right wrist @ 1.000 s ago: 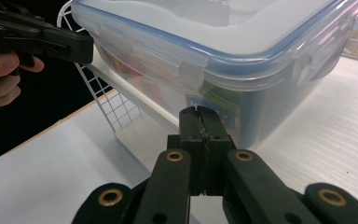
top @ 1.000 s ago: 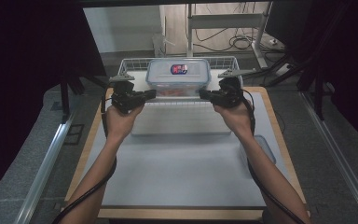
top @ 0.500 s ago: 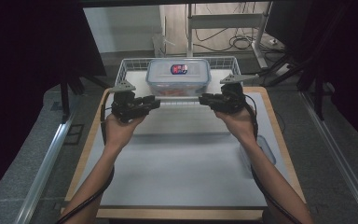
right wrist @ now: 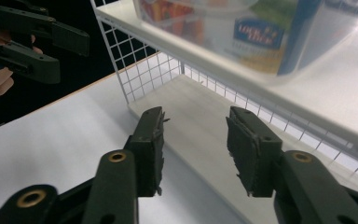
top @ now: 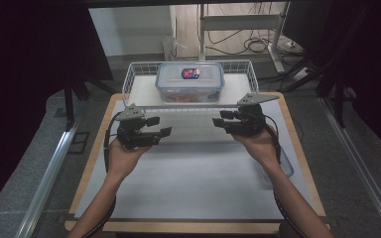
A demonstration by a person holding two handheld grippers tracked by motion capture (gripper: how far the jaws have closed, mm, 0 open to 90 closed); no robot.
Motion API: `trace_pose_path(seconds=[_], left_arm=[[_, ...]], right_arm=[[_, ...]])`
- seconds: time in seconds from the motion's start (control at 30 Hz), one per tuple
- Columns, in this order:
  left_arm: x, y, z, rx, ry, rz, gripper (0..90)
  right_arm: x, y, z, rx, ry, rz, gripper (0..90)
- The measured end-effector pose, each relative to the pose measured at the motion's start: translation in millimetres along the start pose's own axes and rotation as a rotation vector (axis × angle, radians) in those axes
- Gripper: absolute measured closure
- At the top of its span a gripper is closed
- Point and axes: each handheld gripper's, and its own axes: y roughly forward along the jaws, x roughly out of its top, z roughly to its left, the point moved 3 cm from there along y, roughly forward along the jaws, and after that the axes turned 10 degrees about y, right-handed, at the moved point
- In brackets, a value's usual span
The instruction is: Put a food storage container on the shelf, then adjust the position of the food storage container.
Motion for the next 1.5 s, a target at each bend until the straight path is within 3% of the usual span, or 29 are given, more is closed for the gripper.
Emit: trace_pose_path(seconds=[0.33, 0.5, 0.73, 0.9, 1.03, 1.2, 1.5], left_arm=[[-25.5, -3.3, -19.8, 0.013, 0.031, 0.048, 21.6], [-42.5, -5.0, -27.5, 0.018, 0.015, 0.055, 18.8], [-68.0, -8.3, -39.2, 0.065, 0.012, 0.095, 10.2], [-90.6, -14.4, -46.6, 0.053, -0.014, 0.082, 7.4], [-115.3, -18.0, -50.4, 0.077, -0.008, 0.122, 5.8], [-141.4, -18.0, -51.5, 0.118, 0.005, 0.217, 5.1], [-141.8, -19.9, -52.2, 0.131, -0.003, 0.186, 5.1]], right_arm=[[-32.3, -3.6, 7.0, -0.035, -0.035, 0.038, 40.5], [-51.5, -7.0, 7.5, -0.057, -0.030, 0.041, 35.2], [-75.3, -11.7, 6.0, -0.089, -0.035, 0.046, 25.4], [-94.5, -14.0, 5.6, -0.087, -0.012, 0.071, 26.0], [-113.4, -12.8, 5.2, -0.089, 0.006, 0.107, 26.5], [-132.7, -9.8, 3.0, -0.101, 0.014, 0.150, 26.5], [-136.9, -12.4, -4.0, -0.133, 0.036, 0.151, 29.9]])
